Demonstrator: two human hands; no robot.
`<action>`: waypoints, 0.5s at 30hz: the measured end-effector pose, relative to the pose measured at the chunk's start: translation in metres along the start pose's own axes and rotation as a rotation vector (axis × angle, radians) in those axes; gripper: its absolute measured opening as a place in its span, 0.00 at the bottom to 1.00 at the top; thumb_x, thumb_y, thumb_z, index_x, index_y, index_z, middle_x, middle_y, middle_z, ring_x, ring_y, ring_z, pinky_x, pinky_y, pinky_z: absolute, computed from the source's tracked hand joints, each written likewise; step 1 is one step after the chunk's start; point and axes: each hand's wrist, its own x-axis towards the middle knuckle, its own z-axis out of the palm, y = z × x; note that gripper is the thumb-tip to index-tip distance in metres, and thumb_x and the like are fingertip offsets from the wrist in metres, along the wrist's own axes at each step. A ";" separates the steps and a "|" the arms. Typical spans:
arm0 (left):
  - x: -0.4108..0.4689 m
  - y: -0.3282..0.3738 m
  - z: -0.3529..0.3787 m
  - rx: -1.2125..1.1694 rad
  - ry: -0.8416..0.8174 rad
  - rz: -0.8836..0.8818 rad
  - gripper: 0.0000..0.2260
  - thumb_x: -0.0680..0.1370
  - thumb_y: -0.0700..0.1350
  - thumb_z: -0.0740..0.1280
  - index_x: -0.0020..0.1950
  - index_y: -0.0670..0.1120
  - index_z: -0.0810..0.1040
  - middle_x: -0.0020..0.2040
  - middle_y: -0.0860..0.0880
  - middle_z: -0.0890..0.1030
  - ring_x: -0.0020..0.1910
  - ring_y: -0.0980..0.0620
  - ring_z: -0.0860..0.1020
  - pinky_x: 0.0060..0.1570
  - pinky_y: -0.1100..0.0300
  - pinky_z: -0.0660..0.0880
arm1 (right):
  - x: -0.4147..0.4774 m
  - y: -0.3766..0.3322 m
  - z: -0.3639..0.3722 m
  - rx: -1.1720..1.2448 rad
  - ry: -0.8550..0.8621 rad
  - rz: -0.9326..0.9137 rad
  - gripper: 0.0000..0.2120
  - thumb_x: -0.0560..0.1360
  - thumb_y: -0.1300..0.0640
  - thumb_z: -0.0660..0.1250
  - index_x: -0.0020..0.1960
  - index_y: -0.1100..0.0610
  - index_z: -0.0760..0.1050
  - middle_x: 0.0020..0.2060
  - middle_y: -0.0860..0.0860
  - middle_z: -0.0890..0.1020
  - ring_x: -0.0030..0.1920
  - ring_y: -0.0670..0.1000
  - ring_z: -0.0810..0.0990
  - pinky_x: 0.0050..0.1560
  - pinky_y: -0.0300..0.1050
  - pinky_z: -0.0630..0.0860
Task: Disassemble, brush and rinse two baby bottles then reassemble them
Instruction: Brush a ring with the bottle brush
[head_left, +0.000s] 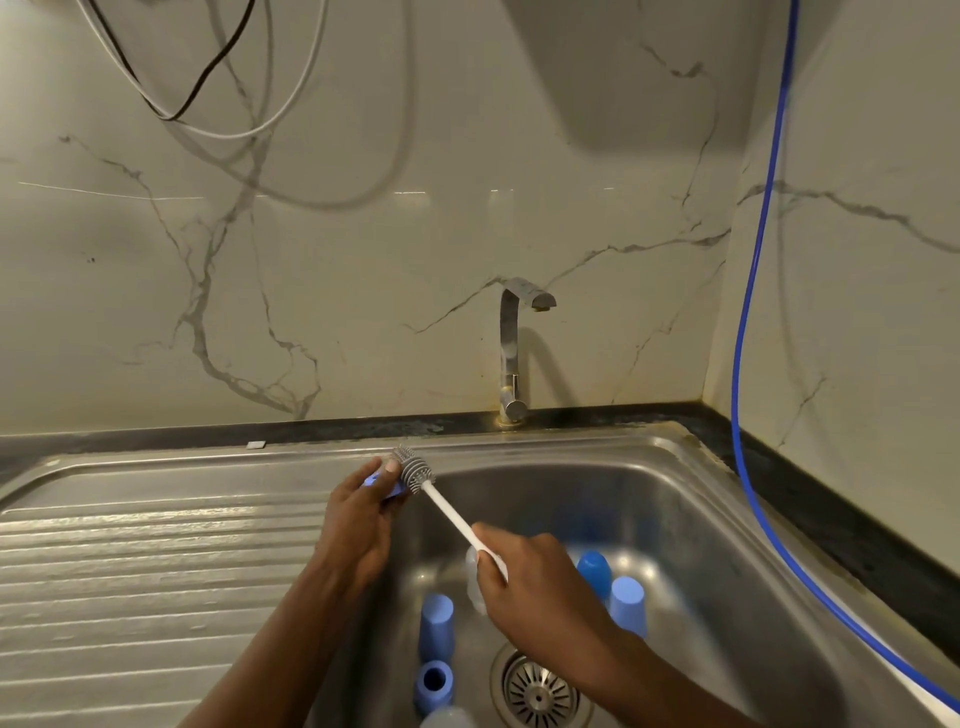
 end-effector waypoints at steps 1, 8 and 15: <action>0.000 0.001 -0.003 -0.026 0.021 -0.003 0.09 0.80 0.36 0.63 0.58 0.34 0.76 0.52 0.37 0.79 0.45 0.49 0.82 0.47 0.62 0.80 | 0.000 -0.002 0.000 0.009 -0.005 -0.008 0.07 0.80 0.53 0.57 0.43 0.49 0.66 0.27 0.49 0.68 0.27 0.49 0.68 0.29 0.36 0.62; -0.018 0.007 0.010 -0.186 -0.086 -0.149 0.09 0.82 0.42 0.61 0.53 0.36 0.76 0.43 0.39 0.85 0.37 0.49 0.85 0.32 0.61 0.81 | 0.005 -0.004 -0.003 0.082 0.042 0.032 0.08 0.81 0.54 0.56 0.50 0.49 0.73 0.31 0.48 0.70 0.29 0.47 0.69 0.29 0.34 0.63; -0.009 0.001 0.013 -0.078 -0.170 -0.090 0.12 0.73 0.36 0.67 0.56 0.35 0.78 0.53 0.38 0.82 0.49 0.47 0.82 0.47 0.60 0.82 | 0.006 0.000 -0.007 0.078 0.032 0.041 0.08 0.81 0.55 0.56 0.44 0.51 0.69 0.30 0.49 0.69 0.32 0.49 0.68 0.33 0.40 0.64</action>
